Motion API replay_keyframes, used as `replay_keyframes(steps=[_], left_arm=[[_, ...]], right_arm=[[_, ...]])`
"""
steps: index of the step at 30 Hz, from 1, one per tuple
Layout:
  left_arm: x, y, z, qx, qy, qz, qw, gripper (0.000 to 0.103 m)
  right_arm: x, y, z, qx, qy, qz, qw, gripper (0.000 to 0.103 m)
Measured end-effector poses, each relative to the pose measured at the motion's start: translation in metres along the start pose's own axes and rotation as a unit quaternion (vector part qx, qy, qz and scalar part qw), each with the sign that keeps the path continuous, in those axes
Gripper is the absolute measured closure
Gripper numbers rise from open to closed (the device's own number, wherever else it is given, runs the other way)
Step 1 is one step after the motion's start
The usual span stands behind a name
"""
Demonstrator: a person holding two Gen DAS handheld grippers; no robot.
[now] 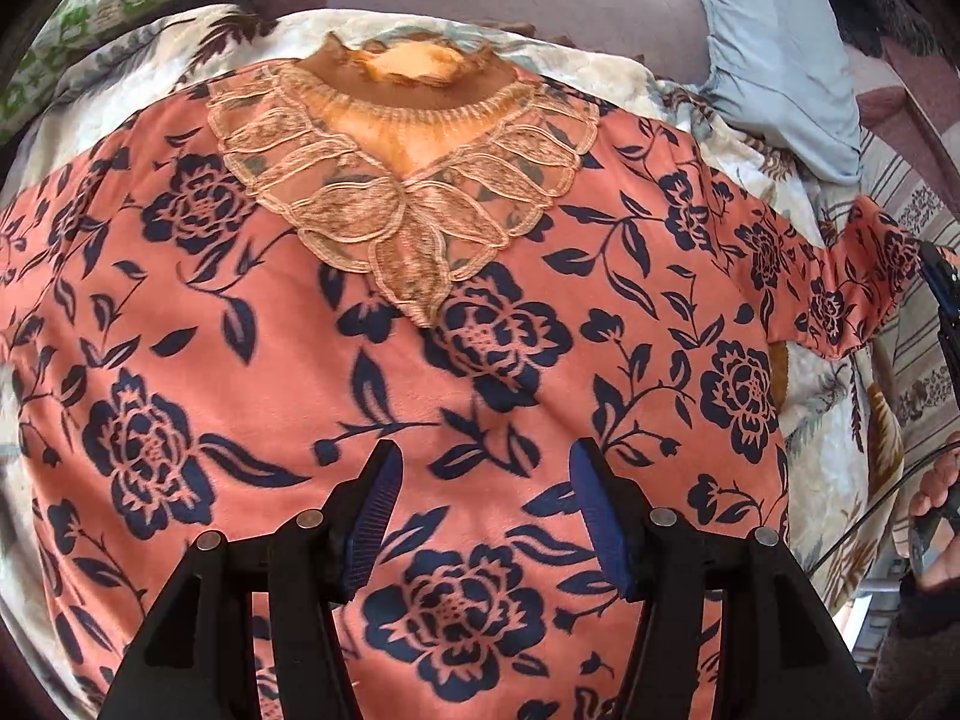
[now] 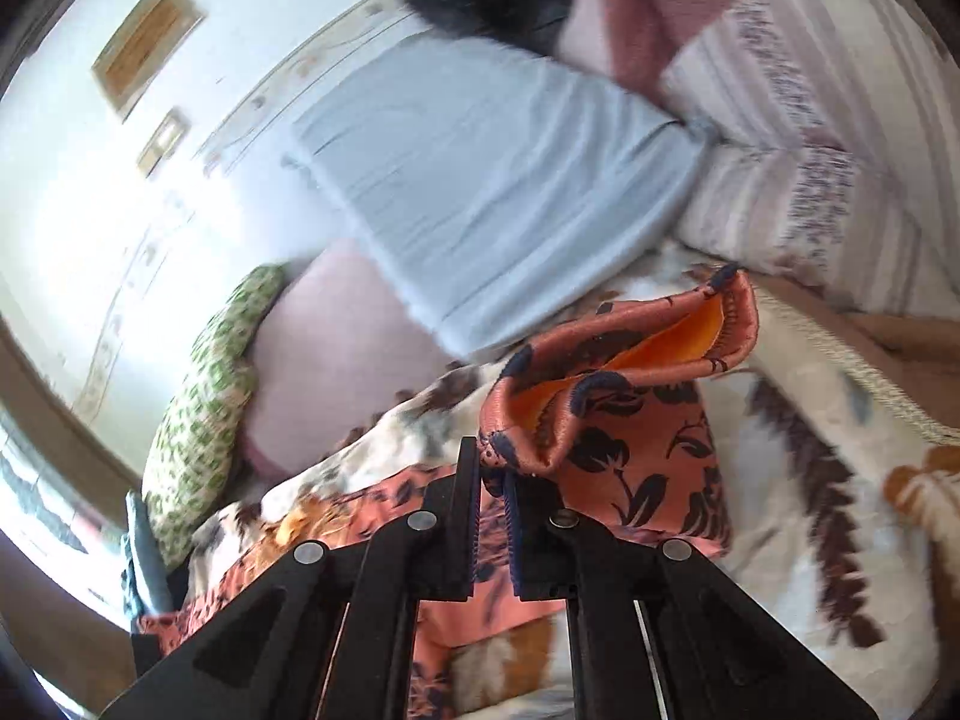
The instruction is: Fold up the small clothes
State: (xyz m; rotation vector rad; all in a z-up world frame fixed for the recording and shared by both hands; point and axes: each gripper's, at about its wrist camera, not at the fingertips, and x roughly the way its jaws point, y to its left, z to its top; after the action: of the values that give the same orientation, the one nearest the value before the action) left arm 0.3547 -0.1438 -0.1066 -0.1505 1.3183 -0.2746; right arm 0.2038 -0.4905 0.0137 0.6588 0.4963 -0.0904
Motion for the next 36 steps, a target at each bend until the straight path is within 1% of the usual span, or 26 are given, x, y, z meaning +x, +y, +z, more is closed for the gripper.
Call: replay_keyframes(steps=[3,7,10,12,14,16,18,19,21,22,24,25,26,27,28,29,30,31,34,36], left_arm=[[-0.014,0.036,-0.004,-0.028,-0.008,-0.005,0.9996,0.045],[-0.033,0.09,-0.011,-0.067,-0.023,0.007,0.9975,0.045],[-0.054,0.132,-0.019,-0.095,-0.037,0.018,0.9946,0.045],[-0.066,0.155,-0.026,-0.109,-0.049,0.029,0.9924,0.045],[-0.08,0.178,-0.034,-0.124,-0.061,0.037,0.9897,0.045],[-0.088,0.196,-0.04,-0.139,-0.069,0.037,0.9872,0.045],[-0.09,0.209,-0.046,-0.149,-0.074,0.037,0.9853,0.045],[-0.093,0.214,-0.05,-0.151,-0.074,0.037,0.985,0.045],[-0.097,0.221,-0.053,-0.154,-0.072,0.037,0.9847,0.045],[-0.098,0.223,-0.054,-0.157,-0.072,0.034,0.9844,0.045],[-0.096,0.224,-0.05,-0.16,-0.074,0.025,0.984,0.045],[-0.095,0.222,-0.048,-0.16,-0.074,0.022,0.984,0.045],[-0.092,0.22,-0.043,-0.161,-0.075,0.017,0.984,0.045],[-0.089,0.216,-0.038,-0.16,-0.075,0.012,0.9842,0.045],[-0.086,0.211,-0.034,-0.158,-0.073,0.009,0.9846,0.045],[-0.081,0.206,-0.028,-0.158,-0.069,0.007,0.985,0.045],[-0.074,0.202,-0.021,-0.158,-0.065,0.004,0.9852,0.045],[-0.069,0.197,-0.014,-0.159,-0.061,-0.001,0.9853,0.045],[-0.049,0.191,0.01,-0.174,-0.053,-0.009,0.9832,0.045],[-0.032,0.191,0.025,-0.189,-0.042,-0.004,0.9811,0.045]], right_arm=[[0.04,0.07,-0.024,-0.033,0.037,0.048,0.998,0.096],[0.09,0.158,-0.075,-0.061,0.091,0.101,0.989,0.096],[0.128,0.212,-0.117,-0.072,0.137,0.126,0.98,0.096],[0.142,0.246,-0.152,-0.078,0.166,0.137,0.973,0.096],[0.162,0.278,-0.18,-0.093,0.193,0.143,0.966,0.096],[0.178,0.307,-0.207,-0.115,0.215,0.145,0.959,0.095],[0.193,0.325,-0.23,-0.129,0.243,0.146,0.95,0.089],[0.203,0.333,-0.241,-0.139,0.257,0.138,0.946,0.087],[0.215,0.342,-0.259,-0.175,0.285,0.094,0.938,0.076],[0.215,0.341,-0.264,-0.182,0.295,0.087,0.934,0.076],[0.205,0.331,-0.261,-0.177,0.298,0.1,0.933,0.075],[0.194,0.323,-0.252,-0.17,0.29,0.108,0.936,0.073],[0.182,0.312,-0.241,-0.156,0.275,0.118,0.941,0.068],[0.172,0.298,-0.224,-0.135,0.26,0.123,0.948,0.061],[0.163,0.279,-0.21,-0.108,0.246,0.124,0.955,0.058],[0.154,0.256,-0.198,-0.076,0.234,0.121,0.962,0.05],[0.147,0.233,-0.186,-0.04,0.226,0.115,0.967,0.046],[0.141,0.207,-0.176,-0.004,0.219,0.108,0.97,0.046],[0.123,0.123,-0.158,0.102,0.188,0.072,0.974,0.046],[0.116,0.075,-0.155,0.171,0.173,0.051,0.968,0.046]])
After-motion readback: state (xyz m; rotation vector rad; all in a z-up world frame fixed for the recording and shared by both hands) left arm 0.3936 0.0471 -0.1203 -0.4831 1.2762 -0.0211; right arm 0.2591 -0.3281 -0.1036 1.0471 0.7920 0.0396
